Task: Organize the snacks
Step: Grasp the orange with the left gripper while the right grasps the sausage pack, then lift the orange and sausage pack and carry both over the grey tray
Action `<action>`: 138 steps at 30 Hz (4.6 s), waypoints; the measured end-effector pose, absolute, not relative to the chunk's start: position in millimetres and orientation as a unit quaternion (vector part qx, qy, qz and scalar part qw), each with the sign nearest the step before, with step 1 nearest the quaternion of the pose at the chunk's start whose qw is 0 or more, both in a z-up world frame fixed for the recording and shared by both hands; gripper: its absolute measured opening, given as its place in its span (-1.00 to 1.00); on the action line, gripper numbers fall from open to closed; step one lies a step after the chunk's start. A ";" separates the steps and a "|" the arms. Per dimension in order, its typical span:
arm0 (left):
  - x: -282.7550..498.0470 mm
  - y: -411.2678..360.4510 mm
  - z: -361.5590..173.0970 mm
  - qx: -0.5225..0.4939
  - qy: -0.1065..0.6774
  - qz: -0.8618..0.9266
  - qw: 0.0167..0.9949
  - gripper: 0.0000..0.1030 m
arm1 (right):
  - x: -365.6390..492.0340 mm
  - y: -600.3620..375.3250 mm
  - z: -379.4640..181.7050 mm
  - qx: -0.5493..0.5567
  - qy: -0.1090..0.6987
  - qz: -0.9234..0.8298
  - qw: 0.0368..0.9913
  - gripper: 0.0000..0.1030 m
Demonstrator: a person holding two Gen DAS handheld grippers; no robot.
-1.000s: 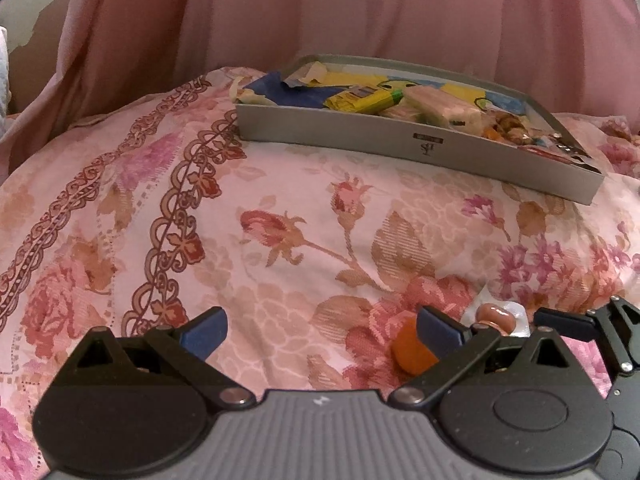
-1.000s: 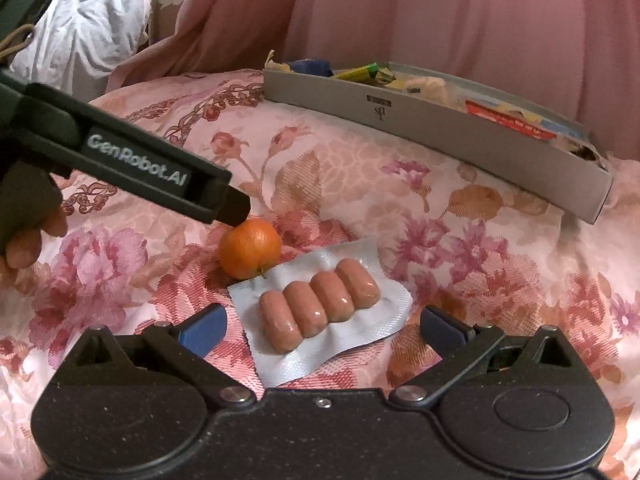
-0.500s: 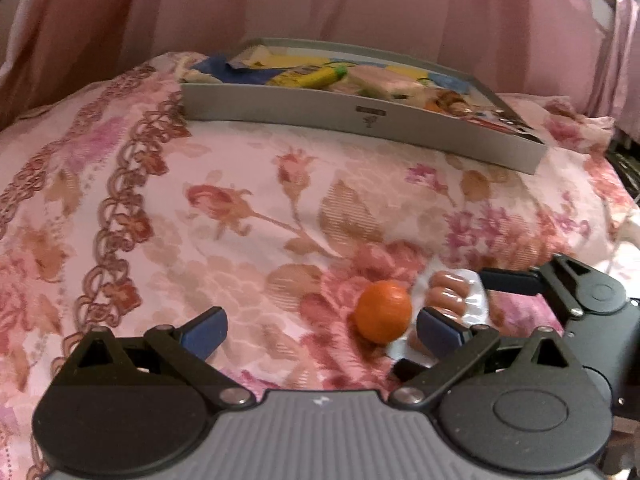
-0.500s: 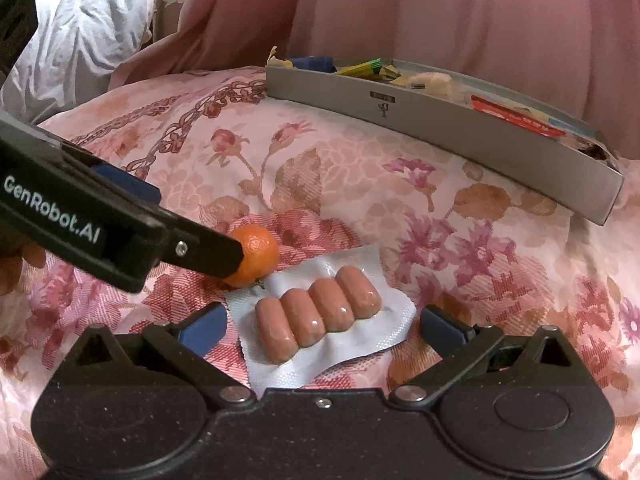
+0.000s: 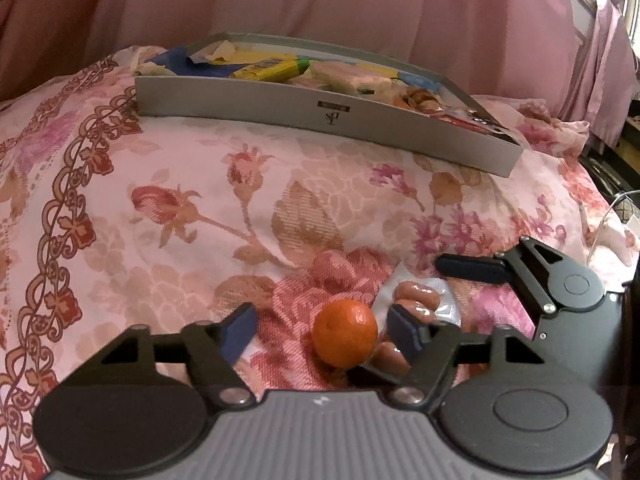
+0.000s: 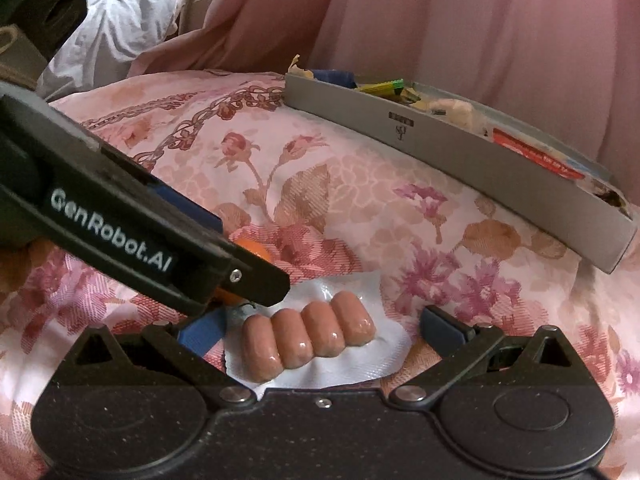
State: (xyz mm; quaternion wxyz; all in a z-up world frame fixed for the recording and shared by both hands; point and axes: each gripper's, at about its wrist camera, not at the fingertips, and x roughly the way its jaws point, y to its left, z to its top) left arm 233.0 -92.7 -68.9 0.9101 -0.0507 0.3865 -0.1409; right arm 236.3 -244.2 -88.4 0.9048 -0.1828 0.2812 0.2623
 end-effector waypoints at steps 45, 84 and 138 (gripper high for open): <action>213.5 -87.5 -59.9 -0.048 0.381 -0.098 0.918 -0.32 | 230.0 -238.7 -85.7 -0.153 0.300 0.241 0.910 0.49; 283.4 -80.2 25.0 -0.065 0.259 -0.051 0.962 -0.32 | 235.7 -249.6 -14.5 -0.192 0.028 0.137 0.971 0.48; 408.3 -131.9 -6.8 -0.007 0.276 -0.013 0.961 -0.29 | 340.8 -280.0 -19.7 -0.056 0.105 0.023 0.993 0.63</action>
